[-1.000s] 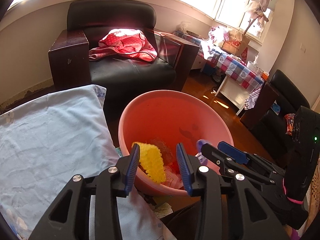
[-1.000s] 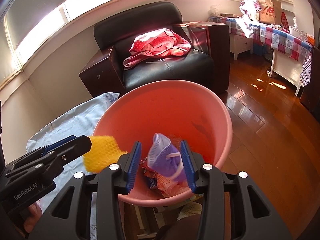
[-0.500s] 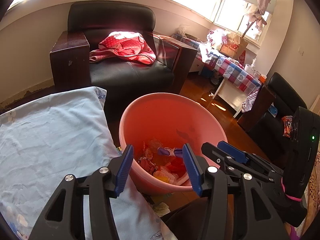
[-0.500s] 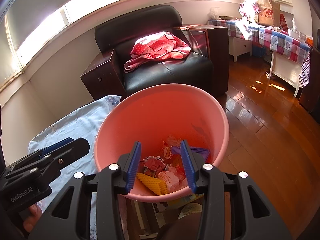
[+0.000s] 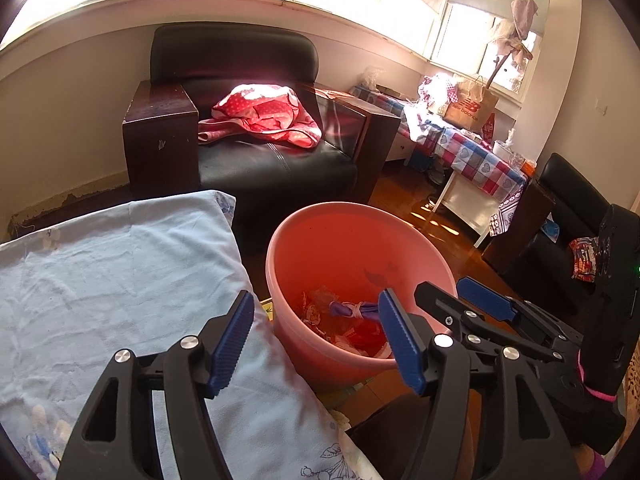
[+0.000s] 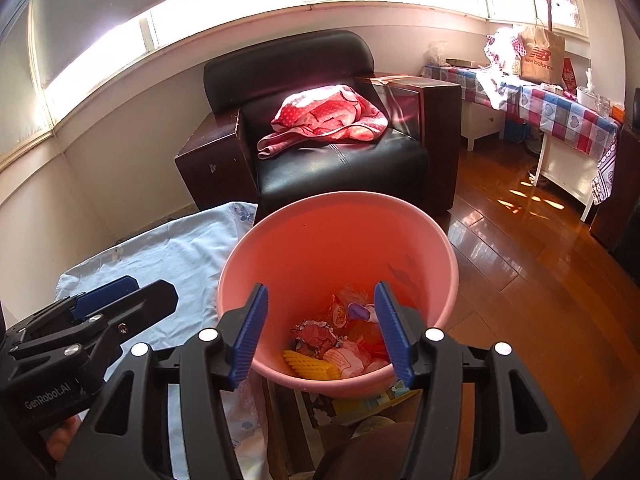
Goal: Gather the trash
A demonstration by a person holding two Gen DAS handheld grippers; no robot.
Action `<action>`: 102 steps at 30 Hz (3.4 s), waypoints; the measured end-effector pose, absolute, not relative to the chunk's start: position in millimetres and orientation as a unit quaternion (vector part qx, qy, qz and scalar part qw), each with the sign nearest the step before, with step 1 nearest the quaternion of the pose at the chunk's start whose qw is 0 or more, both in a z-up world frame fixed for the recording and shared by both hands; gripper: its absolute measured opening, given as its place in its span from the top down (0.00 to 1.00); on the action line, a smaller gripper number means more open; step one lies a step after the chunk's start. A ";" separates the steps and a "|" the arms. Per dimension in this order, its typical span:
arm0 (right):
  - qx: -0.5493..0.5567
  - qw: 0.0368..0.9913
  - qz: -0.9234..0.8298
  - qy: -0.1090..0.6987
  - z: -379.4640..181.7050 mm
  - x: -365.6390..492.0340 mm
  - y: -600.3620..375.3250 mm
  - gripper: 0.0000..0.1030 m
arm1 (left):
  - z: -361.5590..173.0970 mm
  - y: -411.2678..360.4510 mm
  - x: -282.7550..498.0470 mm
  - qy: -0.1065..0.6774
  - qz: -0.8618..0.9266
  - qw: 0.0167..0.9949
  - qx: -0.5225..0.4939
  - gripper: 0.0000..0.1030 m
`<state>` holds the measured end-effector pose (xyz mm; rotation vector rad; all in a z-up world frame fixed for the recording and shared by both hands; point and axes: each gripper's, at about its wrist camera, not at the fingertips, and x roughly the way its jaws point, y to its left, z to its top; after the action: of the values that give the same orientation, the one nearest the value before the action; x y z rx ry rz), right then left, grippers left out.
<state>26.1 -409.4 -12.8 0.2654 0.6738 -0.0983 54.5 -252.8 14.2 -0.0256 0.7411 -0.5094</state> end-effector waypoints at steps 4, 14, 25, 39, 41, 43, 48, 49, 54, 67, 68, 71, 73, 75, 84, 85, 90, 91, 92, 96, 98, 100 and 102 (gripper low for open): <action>0.124 0.935 -0.047 0.328 -8.9 22.1 -400.5 0.40 | 19.1 -243.3 47.4 0.351 -0.241 0.905 -0.011 0.38; 0.098 0.943 -0.056 0.314 4.8 11.3 -376.4 0.39 | 28.9 -218.3 32.2 0.338 -0.234 0.911 -0.021 0.38; 0.071 0.946 -0.067 0.310 15.8 0.6 -356.7 0.39 | 32.5 -191.5 18.2 0.328 -0.229 0.916 -0.036 0.38; 0.052 0.944 -0.075 0.316 17.1 -6.9 -335.0 0.39 | 34.0 -161.8 10.1 0.318 -0.208 0.923 -0.053 0.38; 0.050 0.945 -0.075 0.315 17.3 -8.1 -331.7 0.39 | 33.8 -158.5 9.8 0.318 -0.203 0.925 -0.053 0.38; 0.049 0.945 -0.074 0.314 18.0 -9.0 -328.8 0.39 | 32.7 -156.1 9.1 0.318 -0.198 0.926 -0.052 0.38; 0.045 0.947 -0.072 0.309 21.6 -11.4 -321.5 0.39 | 29.4 -150.2 11.1 0.322 -0.189 0.926 -0.052 0.38; 0.044 0.947 -0.073 0.309 22.0 -11.7 -320.2 0.39 | 28.9 -149.7 10.5 0.322 -0.187 0.926 -0.052 0.38; 0.040 0.948 -0.075 0.308 22.8 -12.7 -315.8 0.39 | 27.8 -148.4 10.8 0.323 -0.187 0.926 -0.052 0.38; 0.030 0.945 -0.072 0.317 19.8 -9.4 -301.8 0.39 | 16.9 -140.4 12.7 0.331 -0.187 0.923 -0.053 0.40; 0.029 0.945 -0.072 0.317 19.6 -8.9 -301.2 0.39 | 16.1 -140.1 13.4 0.332 -0.187 0.923 -0.053 0.40; 0.027 0.945 -0.070 0.319 18.5 -7.3 -299.6 0.39 | 14.1 -139.8 15.7 0.334 -0.187 0.922 -0.053 0.41; 0.026 0.944 -0.070 0.322 17.3 -6.1 -298.7 0.39 | 12.7 -139.7 16.3 0.335 -0.188 0.922 -0.054 0.42; 0.025 0.943 -0.070 0.323 16.4 -5.1 -298.2 0.39 | 12.4 -139.1 16.8 0.336 -0.188 0.921 -0.053 0.42; 0.026 0.941 -0.068 0.330 13.3 0.4 -297.6 0.39 | 6.9 -139.2 19.4 0.342 -0.188 0.919 -0.052 0.43; 0.026 0.941 -0.069 0.331 12.9 1.5 -297.1 0.39 | 6.5 -139.3 20.2 0.343 -0.189 0.919 -0.052 0.43; 0.026 0.940 -0.067 0.334 10.6 3.2 -296.2 0.39 | 4.0 -139.3 23.6 0.346 -0.189 0.918 -0.050 0.43; 0.027 0.939 -0.067 0.335 9.8 3.8 -295.9 0.39 | 3.5 -139.4 24.0 0.347 -0.189 0.917 -0.051 0.43; 0.027 0.939 -0.067 0.336 9.5 4.3 -296.0 0.39 | 3.2 -139.5 24.1 0.348 -0.189 0.917 -0.051 0.43; 0.028 0.939 -0.067 0.337 7.7 6.6 -296.2 0.39 | 0.8 -139.5 24.9 0.349 -0.190 0.917 -0.049 0.43; 0.028 0.938 -0.067 0.338 7.0 7.6 -296.2 0.39 | 0.0 -139.9 25.1 0.349 -0.190 0.916 -0.049 0.43; 0.028 0.938 -0.067 0.338 7.1 7.8 -296.1 0.39 | 0.3 -139.9 24.9 0.349 -0.190 0.916 -0.049 0.43; 0.028 0.938 -0.067 0.338 7.1 7.9 -296.0 0.39 | -0.5 -140.2 25.1 0.349 -0.189 0.916 -0.049 0.43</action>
<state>7.9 -296.0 7.1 0.0574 0.6904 -0.1369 25.1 -140.2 -0.5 -0.1005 0.7188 -0.3898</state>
